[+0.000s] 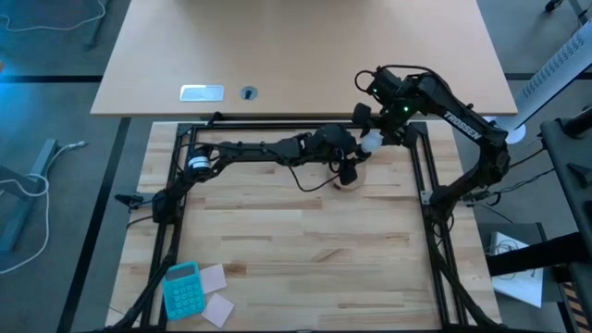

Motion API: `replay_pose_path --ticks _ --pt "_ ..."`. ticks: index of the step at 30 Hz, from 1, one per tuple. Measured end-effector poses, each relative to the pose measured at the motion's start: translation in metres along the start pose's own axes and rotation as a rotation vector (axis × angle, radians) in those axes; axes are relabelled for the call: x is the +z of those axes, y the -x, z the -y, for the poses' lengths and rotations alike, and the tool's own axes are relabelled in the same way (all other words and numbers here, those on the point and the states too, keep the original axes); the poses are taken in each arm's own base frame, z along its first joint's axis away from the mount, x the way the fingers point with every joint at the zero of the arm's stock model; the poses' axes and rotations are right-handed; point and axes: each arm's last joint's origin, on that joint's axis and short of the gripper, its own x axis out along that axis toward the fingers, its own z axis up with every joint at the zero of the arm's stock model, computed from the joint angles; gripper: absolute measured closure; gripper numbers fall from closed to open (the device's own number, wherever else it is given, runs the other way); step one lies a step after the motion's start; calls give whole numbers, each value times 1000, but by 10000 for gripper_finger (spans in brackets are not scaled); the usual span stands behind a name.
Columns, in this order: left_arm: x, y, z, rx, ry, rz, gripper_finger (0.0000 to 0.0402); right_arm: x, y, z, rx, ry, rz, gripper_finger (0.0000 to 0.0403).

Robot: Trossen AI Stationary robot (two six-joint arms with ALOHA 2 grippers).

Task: Screw lightbulb
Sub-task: Remove the lightbulb from the lamp

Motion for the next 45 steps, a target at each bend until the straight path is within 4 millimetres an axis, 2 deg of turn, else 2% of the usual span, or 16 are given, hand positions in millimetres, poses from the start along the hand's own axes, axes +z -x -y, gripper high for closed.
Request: replay_pose_path --ticks 5,11,16,22,25,30,34,36,40,45 --pt "0 0 0 -1 4 -3 257 2 -4 -3 -3 224 -14 128" --pt "-1 0 0 0 11 -4 257 3 -8 -7 0 538 -24 151" --pt "-1 -1 0 1 14 1 257 3 -9 -7 15 1011 -26 168" --pt "-1 -1 0 1 14 2 257 2 -8 -7 41 1818 -27 162" --pt "-1 -1 0 1 15 2 257 2 -8 -7 24 1986 -19 155" --pt "-1 -1 -1 -6 19 3 257 3 -5 -9 9 1907 4 133" --pt "-1 -1 0 -6 8 -2 257 0 8 -9 -3 1768 35 103" --pt "-1 -1 0 -5 8 0 257 -1 17 -10 17 1577 63 88" --pt "-1 -1 0 -6 8 -1 257 -3 30 -11 62 1038 91 65" --pt "-1 -1 0 -3 9 -1 257 -1 34 -9 73 427 94 64"
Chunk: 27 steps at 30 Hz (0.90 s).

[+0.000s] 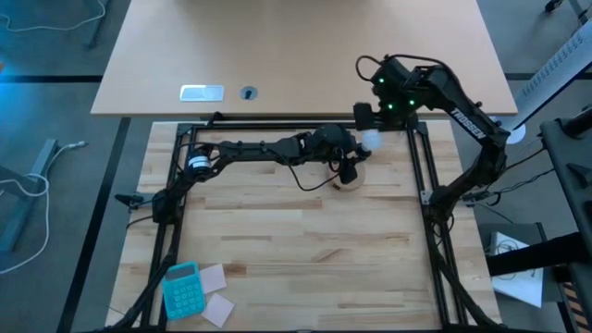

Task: Screw lightbulb
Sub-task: Remove the lightbulb from the lamp

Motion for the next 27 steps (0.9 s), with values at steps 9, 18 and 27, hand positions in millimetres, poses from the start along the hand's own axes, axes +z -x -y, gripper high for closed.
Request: replay_pose_path --ticks 9,18,27 --pt "0 0 0 2 0 -1 257 3 -18 1 -27 -374 -9 61" --pt "0 0 0 3 13 -4 257 -6 -22 2 -56 -495 -94 61" --pt "0 0 0 5 10 -1 257 -6 -27 3 -73 -499 -100 67"
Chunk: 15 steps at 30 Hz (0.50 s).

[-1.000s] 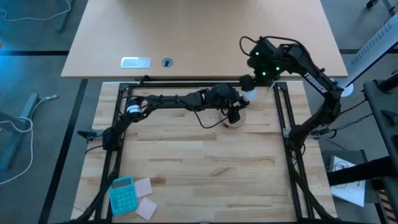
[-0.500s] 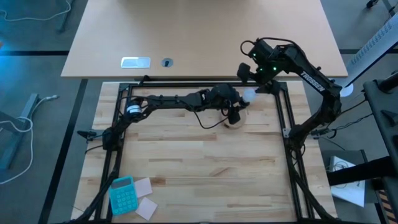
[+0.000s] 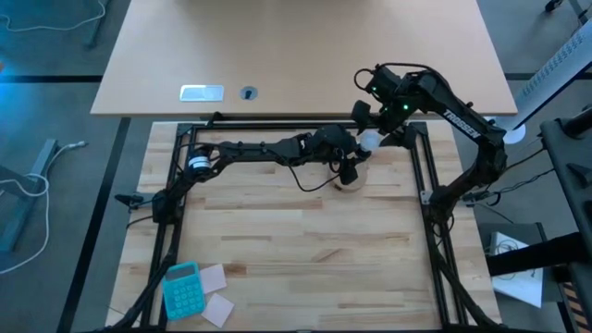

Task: Screw lightbulb
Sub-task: Remove the lightbulb from the lamp

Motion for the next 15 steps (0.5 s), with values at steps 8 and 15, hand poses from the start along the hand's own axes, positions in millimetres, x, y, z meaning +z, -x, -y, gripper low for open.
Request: replay_pose_path --ticks 8,15 --pt "0 0 0 1 0 -1 257 0 0 0 -2 65 -6 129" --pt "0 0 -1 3 -7 -1 257 0 0 1 -4 358 -7 152"
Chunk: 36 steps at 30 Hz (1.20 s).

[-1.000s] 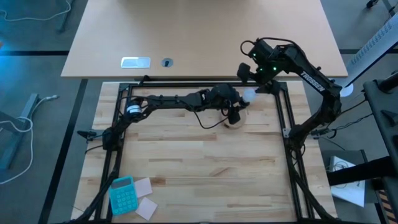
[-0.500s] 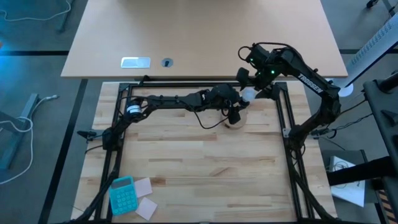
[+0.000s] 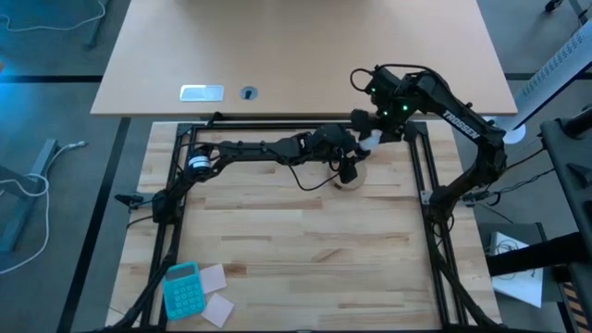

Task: Screw lightbulb
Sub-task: Remove the lightbulb from the lamp

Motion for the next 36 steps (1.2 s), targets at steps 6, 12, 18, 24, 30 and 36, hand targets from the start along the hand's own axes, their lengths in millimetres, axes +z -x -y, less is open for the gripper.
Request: replay_pose_path --ticks 6,12,18,24,30,36 --pt "0 0 1 -1 -1 0 257 0 0 0 -1 507 -1 146" --pt "0 0 1 -2 -2 -1 257 0 0 0 -3 1136 -1 156" --pt "0 0 1 8 -2 -1 257 1 0 -1 -41 1586 14 153" --pt "0 0 1 3 -1 2 257 1 3 -1 -49 1464 34 115" --pt "1 0 1 -10 2 3 257 1 9 -2 -31 884 75 71" --pt "0 0 2 -9 -4 1 257 0 11 -2 29 200 49 62"
